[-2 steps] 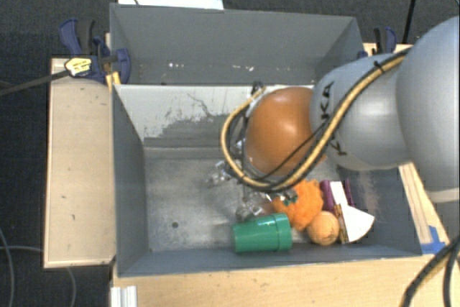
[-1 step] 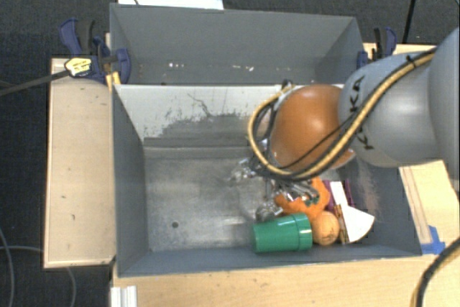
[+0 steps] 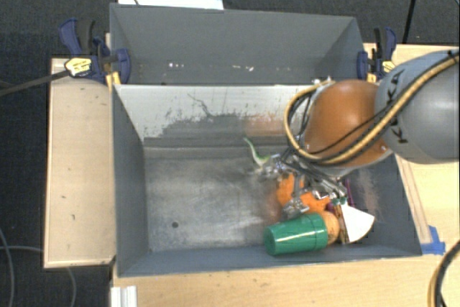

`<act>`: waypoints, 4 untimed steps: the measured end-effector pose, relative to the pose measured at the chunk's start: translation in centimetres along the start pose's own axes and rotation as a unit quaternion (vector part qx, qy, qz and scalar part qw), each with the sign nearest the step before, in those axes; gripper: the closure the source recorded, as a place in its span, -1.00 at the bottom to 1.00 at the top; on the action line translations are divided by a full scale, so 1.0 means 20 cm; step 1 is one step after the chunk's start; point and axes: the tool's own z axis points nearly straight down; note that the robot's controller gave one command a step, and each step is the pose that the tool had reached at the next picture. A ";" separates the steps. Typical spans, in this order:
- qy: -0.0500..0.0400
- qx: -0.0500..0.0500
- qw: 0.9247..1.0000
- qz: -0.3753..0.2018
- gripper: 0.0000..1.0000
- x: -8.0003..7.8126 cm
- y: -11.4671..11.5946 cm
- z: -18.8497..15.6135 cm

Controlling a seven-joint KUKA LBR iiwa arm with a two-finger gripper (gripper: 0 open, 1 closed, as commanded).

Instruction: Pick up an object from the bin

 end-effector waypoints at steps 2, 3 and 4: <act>0.009 -0.004 0.996 -0.088 -1.00 -0.07 -0.07 0.13; 0.009 -0.005 0.998 -0.068 -1.00 -0.11 -0.13 0.14; 0.010 -0.003 1.000 -0.004 -1.00 -0.11 -0.22 0.04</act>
Offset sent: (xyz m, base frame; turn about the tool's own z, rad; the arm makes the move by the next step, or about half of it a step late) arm 0.0281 -0.0187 -0.0321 -0.1405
